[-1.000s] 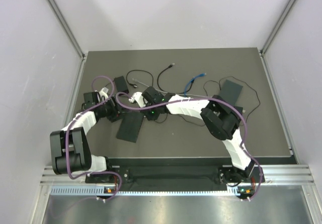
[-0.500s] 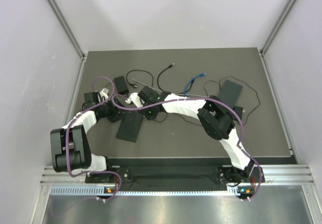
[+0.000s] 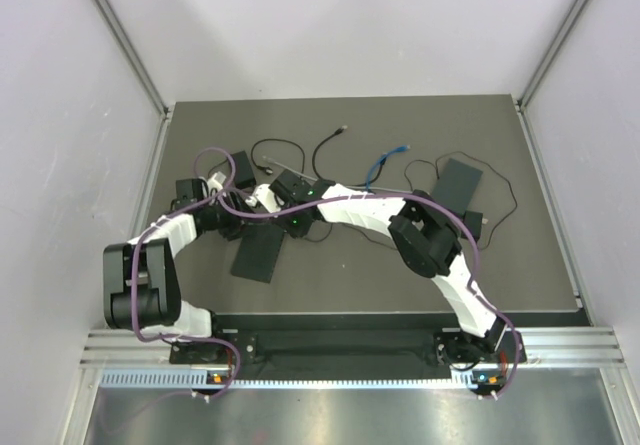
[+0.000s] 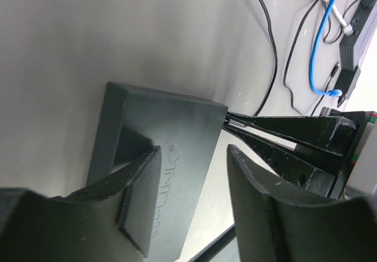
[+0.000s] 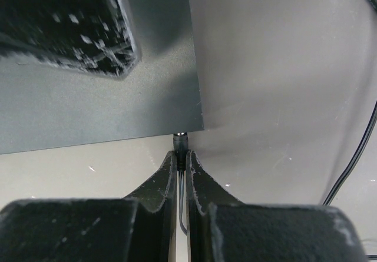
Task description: Insert the plug into the switch port
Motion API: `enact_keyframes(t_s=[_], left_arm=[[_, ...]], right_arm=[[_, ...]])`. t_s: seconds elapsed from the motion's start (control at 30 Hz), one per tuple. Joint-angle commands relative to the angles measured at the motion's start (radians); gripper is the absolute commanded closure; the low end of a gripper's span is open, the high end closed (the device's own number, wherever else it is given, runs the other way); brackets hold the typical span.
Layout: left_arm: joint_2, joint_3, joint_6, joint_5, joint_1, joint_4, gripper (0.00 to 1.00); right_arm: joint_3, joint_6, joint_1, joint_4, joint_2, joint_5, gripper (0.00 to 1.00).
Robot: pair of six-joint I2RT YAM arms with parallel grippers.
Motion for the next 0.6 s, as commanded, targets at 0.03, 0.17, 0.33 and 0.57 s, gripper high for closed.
enact_keyframes(t_s=[0.03, 0.17, 0.33, 0.57], left_arm=[[0.054, 0.033, 0.051, 0.0, -0.034, -0.001, 0.49], [0.076, 0.05, 0.063, 0.011, -0.042, -0.012, 0.53], [0.044, 0.085, 0.127, -0.014, -0.034, -0.088, 0.5], [0.022, 0.114, 0.206, 0.009, 0.038, -0.139, 0.48]], right_arm=[[0.027, 0.0, 0.02, -0.053, 0.081, 0.018, 1.0], [0.059, -0.002, 0.02, -0.05, 0.092, 0.016, 1.0], [0.062, -0.011, 0.02, -0.057, 0.094, 0.024, 1.0], [-0.004, -0.016, 0.019, -0.031, 0.066, 0.03, 1.0]])
